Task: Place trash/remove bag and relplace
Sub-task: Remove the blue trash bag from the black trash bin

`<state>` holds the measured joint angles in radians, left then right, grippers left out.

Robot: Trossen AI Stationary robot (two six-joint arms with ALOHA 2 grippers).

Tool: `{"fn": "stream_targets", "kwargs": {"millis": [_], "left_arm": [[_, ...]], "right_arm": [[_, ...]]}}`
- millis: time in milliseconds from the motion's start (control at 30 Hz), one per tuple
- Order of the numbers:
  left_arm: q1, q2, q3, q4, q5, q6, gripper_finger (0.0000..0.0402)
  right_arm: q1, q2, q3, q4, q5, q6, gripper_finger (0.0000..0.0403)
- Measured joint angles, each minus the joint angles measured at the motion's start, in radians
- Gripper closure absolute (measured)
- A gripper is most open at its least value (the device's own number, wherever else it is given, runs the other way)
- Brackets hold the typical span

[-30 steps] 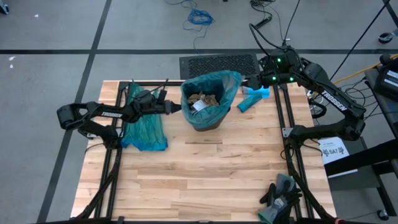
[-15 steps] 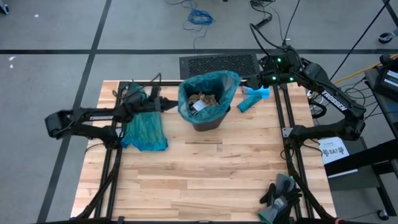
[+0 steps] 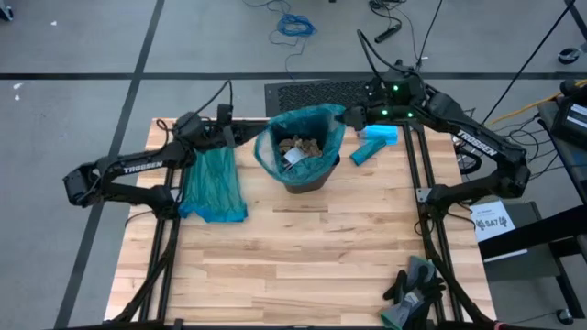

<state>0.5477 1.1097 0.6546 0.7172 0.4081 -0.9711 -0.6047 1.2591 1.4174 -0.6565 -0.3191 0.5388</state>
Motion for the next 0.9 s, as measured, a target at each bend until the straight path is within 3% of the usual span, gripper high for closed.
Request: {"fn": "stream_targets", "kwargs": {"millis": [300, 567, 667, 900], "left_arm": [[0.047, -0.019, 0.062, -0.142, 0.005, 0.04, 0.0401], [0.088, -0.172, 0.045, -0.56, -0.079, 0.193, 0.0401], [0.088, -0.251, -0.01, -0.635, -0.12, 0.218, 0.0401], [0.059, -0.47, -0.226, -0.618, -0.158, 0.142, 0.0399]], "right_arm": [[0.012, 0.005, 0.0, 0.025, 0.003, -0.013, 0.0165], [-0.011, -0.028, 0.0, -0.048, 0.009, -0.024, 0.0165], [-0.011, -0.028, 0.0, -0.07, 0.009, -0.024, 0.0165], [-0.011, -0.028, 0.0, -0.076, 0.008, -0.028, 0.0165]]}}
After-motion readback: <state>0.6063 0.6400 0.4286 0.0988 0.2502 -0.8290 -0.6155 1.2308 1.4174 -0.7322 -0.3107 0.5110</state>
